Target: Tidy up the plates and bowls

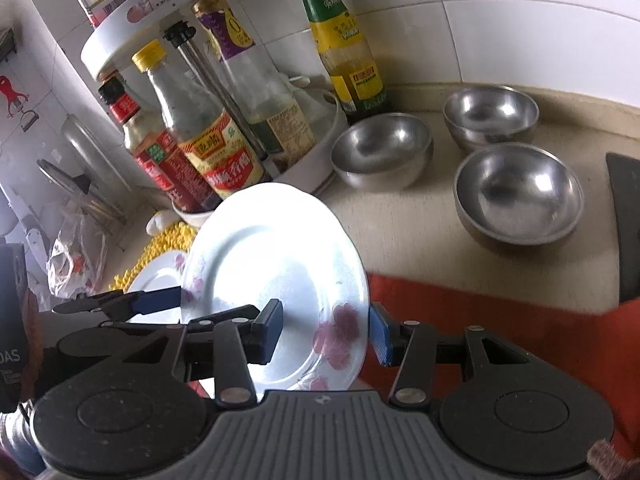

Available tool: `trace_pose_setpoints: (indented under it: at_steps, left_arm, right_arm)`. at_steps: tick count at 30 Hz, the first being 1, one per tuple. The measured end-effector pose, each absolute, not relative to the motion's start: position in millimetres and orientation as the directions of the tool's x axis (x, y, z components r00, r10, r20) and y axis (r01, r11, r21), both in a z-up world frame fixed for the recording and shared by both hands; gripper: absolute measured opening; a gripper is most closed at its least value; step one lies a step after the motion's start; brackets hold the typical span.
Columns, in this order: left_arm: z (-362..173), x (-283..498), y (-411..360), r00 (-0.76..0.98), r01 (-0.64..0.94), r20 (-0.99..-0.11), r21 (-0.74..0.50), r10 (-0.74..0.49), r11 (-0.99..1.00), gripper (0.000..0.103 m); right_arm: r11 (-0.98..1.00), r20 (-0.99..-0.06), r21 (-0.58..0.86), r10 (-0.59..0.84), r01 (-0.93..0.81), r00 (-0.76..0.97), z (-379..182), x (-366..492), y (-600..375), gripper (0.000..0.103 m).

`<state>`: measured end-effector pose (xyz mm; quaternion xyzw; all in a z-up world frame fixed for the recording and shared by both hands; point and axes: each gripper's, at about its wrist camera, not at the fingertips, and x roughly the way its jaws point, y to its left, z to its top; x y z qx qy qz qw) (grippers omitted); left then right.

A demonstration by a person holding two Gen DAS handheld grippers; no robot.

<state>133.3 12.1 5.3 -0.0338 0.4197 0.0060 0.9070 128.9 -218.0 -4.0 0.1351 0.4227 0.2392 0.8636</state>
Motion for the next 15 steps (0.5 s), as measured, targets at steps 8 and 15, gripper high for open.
trace_pose_setpoints:
  at_steps: [8, 15]
  left_arm:
    - [-1.8, 110.9, -0.7, 0.631, -0.048, -0.776, -0.05, -0.008, 0.998, 0.093]
    - [-10.6, 96.8, -8.2, 0.613, -0.061, -0.79, -0.053, -0.005, 0.997, 0.093]
  right_arm:
    - [0.849, -0.683, 0.432, 0.529, -0.306, 0.504, -9.7, 109.2, -227.4, 0.043]
    - [0.848, -0.706, 0.43, 0.53, -0.311, 0.469, -17.8, 97.7, -233.4, 0.043]
